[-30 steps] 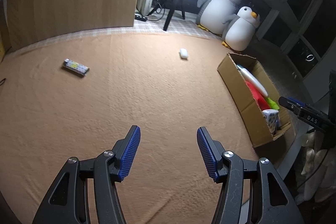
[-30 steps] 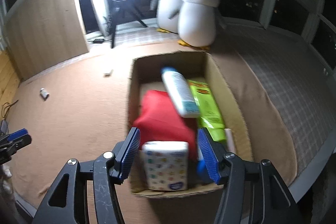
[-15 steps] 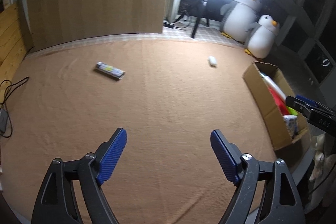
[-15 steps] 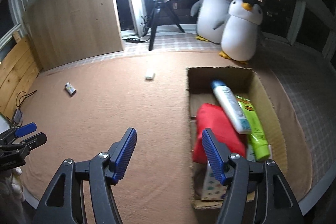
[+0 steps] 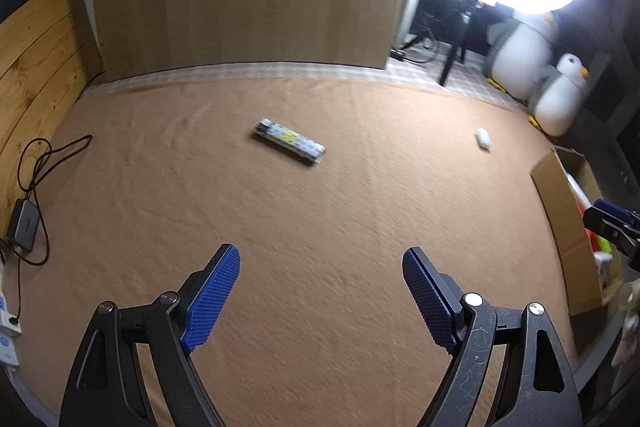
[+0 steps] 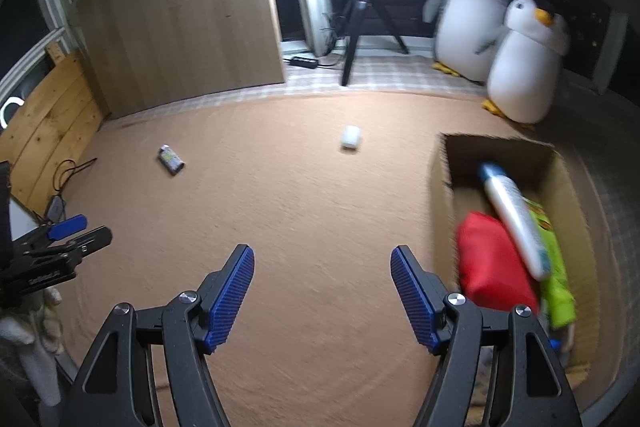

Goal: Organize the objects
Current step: 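Withdraw the right tool and move it toward the patterned lighter, then close the right tool on the patterned lighter and lift it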

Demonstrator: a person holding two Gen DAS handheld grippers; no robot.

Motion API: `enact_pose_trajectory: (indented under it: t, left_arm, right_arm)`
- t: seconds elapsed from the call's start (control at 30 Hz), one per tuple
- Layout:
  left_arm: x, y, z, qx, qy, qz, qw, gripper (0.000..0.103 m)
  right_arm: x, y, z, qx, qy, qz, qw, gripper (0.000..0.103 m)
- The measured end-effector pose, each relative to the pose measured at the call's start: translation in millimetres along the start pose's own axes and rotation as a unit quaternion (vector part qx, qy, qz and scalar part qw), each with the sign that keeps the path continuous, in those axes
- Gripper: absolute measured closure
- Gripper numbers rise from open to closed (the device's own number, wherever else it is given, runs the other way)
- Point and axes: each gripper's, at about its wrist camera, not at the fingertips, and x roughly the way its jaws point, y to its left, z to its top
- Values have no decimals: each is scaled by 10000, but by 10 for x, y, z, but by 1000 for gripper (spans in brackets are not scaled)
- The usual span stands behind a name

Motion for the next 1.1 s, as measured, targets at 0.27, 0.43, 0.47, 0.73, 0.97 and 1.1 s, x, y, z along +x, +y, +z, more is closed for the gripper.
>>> enact_pose_trajectory:
  t: [0.27,0.43,0.47,0.73,0.97,1.1]
  left_arm:
    - [130,402,408,-205,-159,197,9995,17]
    - [172,675,601,-257,-260,383,9986,17]
    - [183,732,617,-280,-262,409,9984,17]
    - [236,1145,492,-646,-331,427,9964,17]
    - [310,1331,264,-742,-161,482,9959,17]
    - [311,1331,149,-754,-62,488,9959,17]
  right_arm:
    - [238,422,448,-465,-71,433,9980,36]
    - [518,724,796,-604,4,879,9943,36]
    - [599,816,861,-672,31,962,9931,36]
    - [1265,1492,1118,-1233,382,1254,9837,36]
    - [1903,1986,1144,-1528,877,1216,9768,36]
    - [2145,2161,1158,-1670,1023,1120,9742,40]
